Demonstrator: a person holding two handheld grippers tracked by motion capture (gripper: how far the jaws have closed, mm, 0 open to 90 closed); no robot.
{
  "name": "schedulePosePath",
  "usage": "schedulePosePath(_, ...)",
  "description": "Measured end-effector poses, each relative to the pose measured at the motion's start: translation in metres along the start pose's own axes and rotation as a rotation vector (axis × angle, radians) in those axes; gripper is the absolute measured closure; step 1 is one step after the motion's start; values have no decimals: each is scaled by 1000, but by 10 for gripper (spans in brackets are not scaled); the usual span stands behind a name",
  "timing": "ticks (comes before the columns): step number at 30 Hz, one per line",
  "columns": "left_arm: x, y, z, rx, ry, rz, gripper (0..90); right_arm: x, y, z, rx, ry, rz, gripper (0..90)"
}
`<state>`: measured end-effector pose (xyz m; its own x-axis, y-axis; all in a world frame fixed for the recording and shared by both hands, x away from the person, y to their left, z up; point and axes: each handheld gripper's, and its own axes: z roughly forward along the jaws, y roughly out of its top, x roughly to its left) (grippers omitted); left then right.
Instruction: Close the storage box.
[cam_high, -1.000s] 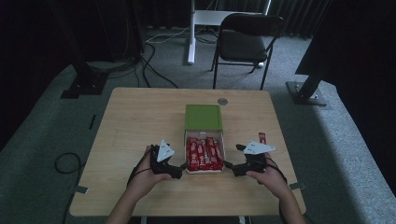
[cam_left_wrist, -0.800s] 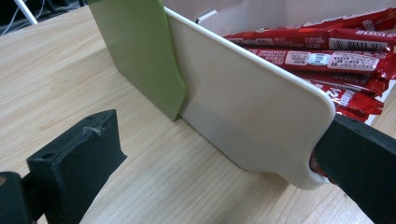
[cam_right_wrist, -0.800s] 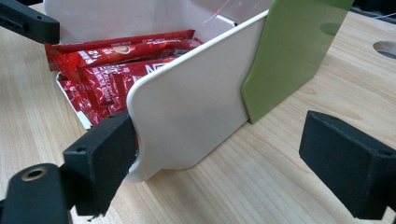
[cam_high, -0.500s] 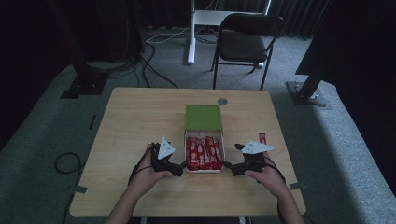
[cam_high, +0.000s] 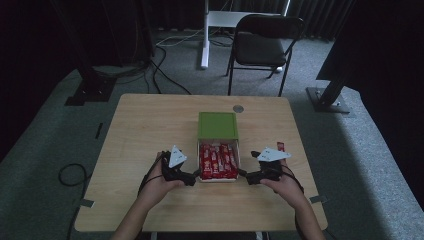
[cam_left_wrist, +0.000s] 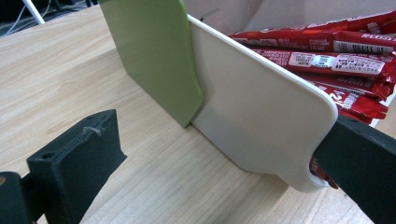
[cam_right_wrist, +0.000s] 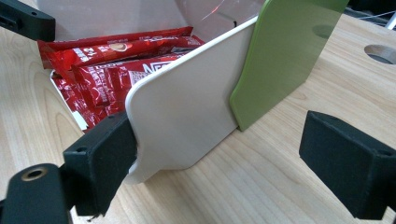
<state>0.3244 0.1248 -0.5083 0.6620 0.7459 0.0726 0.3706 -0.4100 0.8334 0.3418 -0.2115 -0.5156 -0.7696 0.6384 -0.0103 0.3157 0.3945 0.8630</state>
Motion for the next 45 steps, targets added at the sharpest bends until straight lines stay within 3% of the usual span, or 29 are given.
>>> schedulePosePath(30, 11, 12, 11, -6, 29, -12, 17, -10, 9, 8, -21, -17, 26, 109)
schedulePosePath(45, 19, 15, 19, -6, 34, -37, 17, -17, 12, 14, -24, -28, 42, 109)
